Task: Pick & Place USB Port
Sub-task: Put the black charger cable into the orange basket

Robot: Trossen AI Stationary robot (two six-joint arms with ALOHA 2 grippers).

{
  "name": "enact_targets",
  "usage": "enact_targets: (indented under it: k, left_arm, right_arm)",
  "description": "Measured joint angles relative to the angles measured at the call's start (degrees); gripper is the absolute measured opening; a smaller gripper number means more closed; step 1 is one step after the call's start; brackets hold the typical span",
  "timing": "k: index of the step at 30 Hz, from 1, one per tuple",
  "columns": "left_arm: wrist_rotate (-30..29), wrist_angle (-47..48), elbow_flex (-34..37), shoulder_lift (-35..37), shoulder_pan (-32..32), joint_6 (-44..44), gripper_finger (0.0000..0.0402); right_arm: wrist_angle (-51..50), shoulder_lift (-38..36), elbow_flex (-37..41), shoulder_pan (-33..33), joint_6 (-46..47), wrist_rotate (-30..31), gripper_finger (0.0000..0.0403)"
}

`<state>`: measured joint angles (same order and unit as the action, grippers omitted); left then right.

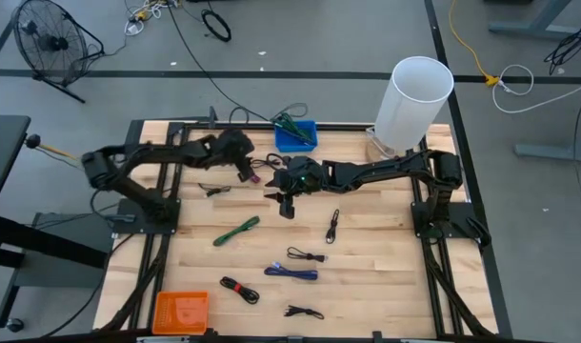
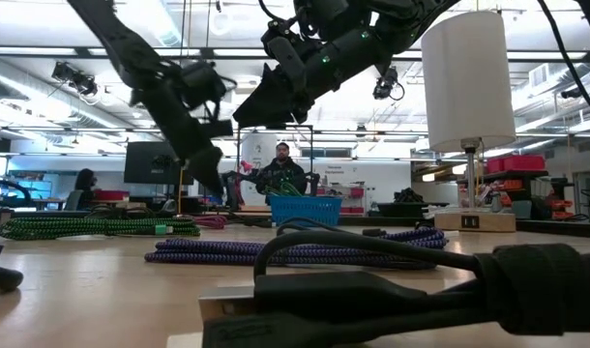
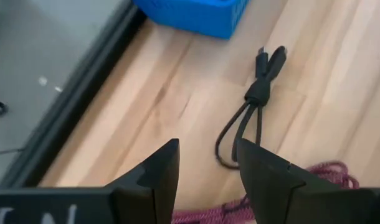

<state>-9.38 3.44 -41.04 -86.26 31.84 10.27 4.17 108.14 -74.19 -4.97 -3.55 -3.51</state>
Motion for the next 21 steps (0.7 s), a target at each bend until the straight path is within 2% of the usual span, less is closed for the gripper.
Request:
enact_targets:
  k: [7, 18, 21]
  left_arm:
    - [3.7, 1.7, -5.4, -8.1, 0.4, -0.9, 0.0168]
    - [0.9, 4.9, -9.9, -14.8, 0.4, -0.5, 0.0167]
    - [5.0, 6.6, -10.0, -15.1, 0.5, -0.6, 0.0145]
  right_arm:
    - [0.1, 0.0, 0.0, 0.0, 0.0, 0.0, 0.0160]
    - [0.1, 0.0, 0.0, 0.0, 0.0, 0.0, 0.0160]
    - [0.1, 0.0, 0.0, 0.0, 0.0, 0.0, 0.0160]
